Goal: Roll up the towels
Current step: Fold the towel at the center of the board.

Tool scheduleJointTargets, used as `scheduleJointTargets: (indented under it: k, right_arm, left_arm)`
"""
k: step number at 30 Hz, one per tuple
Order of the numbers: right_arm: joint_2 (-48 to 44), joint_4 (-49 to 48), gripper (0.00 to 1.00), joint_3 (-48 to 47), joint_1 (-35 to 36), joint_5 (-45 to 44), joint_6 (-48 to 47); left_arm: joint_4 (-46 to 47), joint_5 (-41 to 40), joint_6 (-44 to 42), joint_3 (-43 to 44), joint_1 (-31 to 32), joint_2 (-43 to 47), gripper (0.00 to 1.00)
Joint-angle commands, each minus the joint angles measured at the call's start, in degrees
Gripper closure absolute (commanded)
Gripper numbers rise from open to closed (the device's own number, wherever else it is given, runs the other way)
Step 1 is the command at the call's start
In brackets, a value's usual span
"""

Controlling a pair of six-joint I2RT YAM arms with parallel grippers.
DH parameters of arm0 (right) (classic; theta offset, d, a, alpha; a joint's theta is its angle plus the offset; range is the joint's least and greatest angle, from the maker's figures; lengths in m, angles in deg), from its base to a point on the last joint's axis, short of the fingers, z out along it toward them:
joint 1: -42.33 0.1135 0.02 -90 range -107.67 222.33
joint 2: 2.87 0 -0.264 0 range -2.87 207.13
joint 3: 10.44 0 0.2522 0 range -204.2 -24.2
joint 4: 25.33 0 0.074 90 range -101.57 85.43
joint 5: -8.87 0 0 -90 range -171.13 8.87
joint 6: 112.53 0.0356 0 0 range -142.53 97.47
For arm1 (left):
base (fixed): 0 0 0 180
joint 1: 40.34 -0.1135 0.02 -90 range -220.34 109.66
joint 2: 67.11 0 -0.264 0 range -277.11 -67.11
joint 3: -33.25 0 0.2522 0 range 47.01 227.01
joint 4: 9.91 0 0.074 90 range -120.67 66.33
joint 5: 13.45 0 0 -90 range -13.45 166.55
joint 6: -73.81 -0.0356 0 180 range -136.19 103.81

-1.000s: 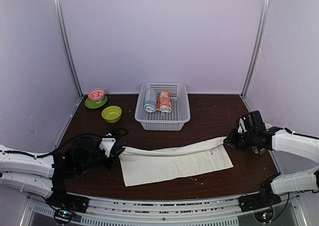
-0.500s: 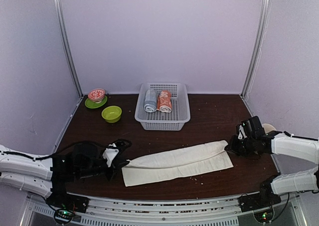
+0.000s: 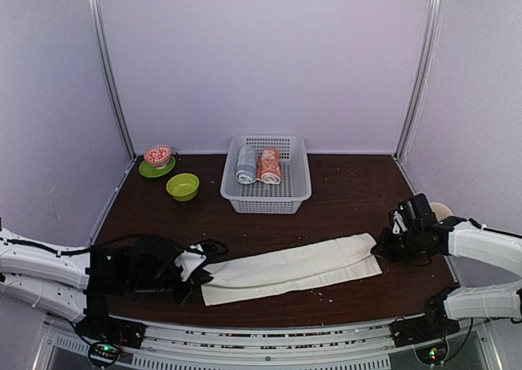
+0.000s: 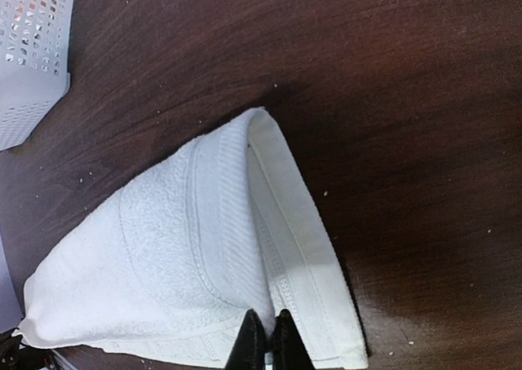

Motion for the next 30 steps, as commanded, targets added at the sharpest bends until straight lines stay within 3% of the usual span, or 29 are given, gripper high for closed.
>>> scheduleJointTargets:
  k: [1,10,23,30]
  right_arm:
    - [-0.86,3.90,1.00,-1.02,-0.42,1.35,-1.41]
    - [-1.54,3.63,1.00,1.83,-0.37,4.42,-0.58]
    - [-4.45,7.50,1.00,3.54,-0.30,5.11,-1.26]
    - [-8.97,8.69,1.00,1.56,-0.30,7.75,0.27]
  left_arm:
    - [-1.74,-2.65,1.09,2.30,0.21,-2.39,1.00]
    - [-4.05,-8.68,3.19,4.88,0.21,-7.85,1.00]
    - [-4.86,-7.30,3.86,4.50,0.21,-6.32,1.00]
    - [-6.63,-8.47,4.67,4.05,0.21,-0.38,1.00]
